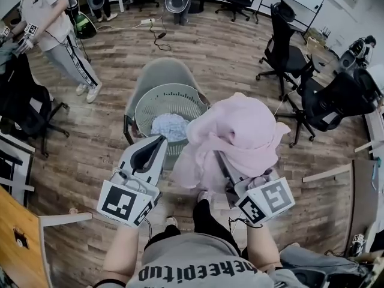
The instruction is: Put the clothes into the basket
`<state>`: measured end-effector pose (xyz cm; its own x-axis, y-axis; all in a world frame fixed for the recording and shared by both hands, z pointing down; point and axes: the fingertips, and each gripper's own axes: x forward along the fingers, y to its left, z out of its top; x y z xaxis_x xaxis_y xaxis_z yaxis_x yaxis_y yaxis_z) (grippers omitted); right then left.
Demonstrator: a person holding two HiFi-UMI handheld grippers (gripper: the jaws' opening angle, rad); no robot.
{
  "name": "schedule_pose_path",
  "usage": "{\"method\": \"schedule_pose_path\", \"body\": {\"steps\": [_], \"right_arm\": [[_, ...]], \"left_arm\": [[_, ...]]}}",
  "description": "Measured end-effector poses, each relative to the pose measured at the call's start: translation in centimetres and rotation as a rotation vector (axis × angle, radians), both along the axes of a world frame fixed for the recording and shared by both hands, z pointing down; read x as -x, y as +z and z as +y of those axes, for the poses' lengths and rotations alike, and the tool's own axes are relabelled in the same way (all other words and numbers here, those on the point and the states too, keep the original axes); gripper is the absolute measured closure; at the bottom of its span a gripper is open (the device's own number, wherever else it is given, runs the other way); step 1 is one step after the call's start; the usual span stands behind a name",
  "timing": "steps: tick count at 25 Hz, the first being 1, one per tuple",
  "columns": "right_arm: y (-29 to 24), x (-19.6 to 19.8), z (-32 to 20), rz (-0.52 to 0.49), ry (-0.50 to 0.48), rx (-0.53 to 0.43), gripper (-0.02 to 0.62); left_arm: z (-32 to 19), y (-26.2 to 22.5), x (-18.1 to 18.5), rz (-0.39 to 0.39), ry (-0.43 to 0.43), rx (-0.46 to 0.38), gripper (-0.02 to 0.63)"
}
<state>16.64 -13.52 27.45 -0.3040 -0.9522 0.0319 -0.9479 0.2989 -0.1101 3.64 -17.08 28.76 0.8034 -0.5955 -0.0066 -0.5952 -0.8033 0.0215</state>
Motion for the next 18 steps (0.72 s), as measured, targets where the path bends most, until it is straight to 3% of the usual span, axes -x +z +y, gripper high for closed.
{"method": "schedule_pose_path", "body": {"steps": [18], "right_arm": [[-3.0,-5.8,-7.6,0.002,-0.203,-0.050,0.357]], "left_arm": [[-4.3,-0.2,-4.7,-0.005,-0.207,-0.005,0.591]]}}
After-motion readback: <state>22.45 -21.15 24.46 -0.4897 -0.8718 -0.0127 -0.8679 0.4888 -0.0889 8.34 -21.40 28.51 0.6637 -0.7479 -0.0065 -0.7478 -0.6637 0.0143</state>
